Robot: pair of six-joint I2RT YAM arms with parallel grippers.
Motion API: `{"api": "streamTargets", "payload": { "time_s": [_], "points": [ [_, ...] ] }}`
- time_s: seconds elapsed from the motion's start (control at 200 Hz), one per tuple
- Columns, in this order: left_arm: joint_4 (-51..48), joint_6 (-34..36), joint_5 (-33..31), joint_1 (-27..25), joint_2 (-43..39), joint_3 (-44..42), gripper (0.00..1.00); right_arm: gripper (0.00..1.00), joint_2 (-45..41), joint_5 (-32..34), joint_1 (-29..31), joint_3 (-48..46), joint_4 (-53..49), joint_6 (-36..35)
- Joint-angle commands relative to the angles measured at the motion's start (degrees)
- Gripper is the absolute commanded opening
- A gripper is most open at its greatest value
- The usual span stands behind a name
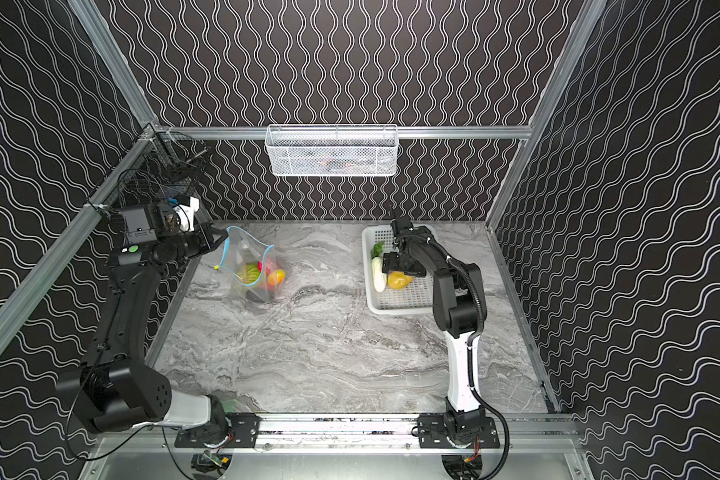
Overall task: Place the food in the zip-top bag and seal the zipper
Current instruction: 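Close the right gripper on the yellow potato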
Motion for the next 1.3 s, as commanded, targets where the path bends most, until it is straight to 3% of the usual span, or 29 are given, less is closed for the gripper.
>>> {"api": "streamTargets", "payload": {
  "time_s": [0.0,0.536,0.801,1.121,1.226,1.296],
  "points": [
    [0.7,0.1,0.0,0.2,0.2,0.4,0.00,0.99,-0.2,-0.6,0.0,0.3,-0.7,0.2],
    [0.7,0.6,-1.3,0.1,-2.0,-1.1,0.00,0.99,-3.2,-4.8,0.1,-6.6,2.9,6.2],
    [1.8,0.2,-1.2,0.2,-2.6,-2.4,0.00,0.97,-1.8,-3.4,0.1,-3.2,2.9,6.0],
    [1.6,0.2,-1.1,0.2,-2.6,-2.0,0.00,0.82,-1.0,-2.8,0.1,-2.2,2.6,5.8],
    [1.6,0.4,-1.3,0.2,-2.9,-2.2,0.00,0.73,-1.0,-2.4,0.2,-2.9,2.7,6.0],
    [1.8,0.2,-1.3,0.2,-3.0,-2.5,0.00,0.73,-0.3,-2.3,0.2,-2.3,1.5,5.9]
  ]
}}
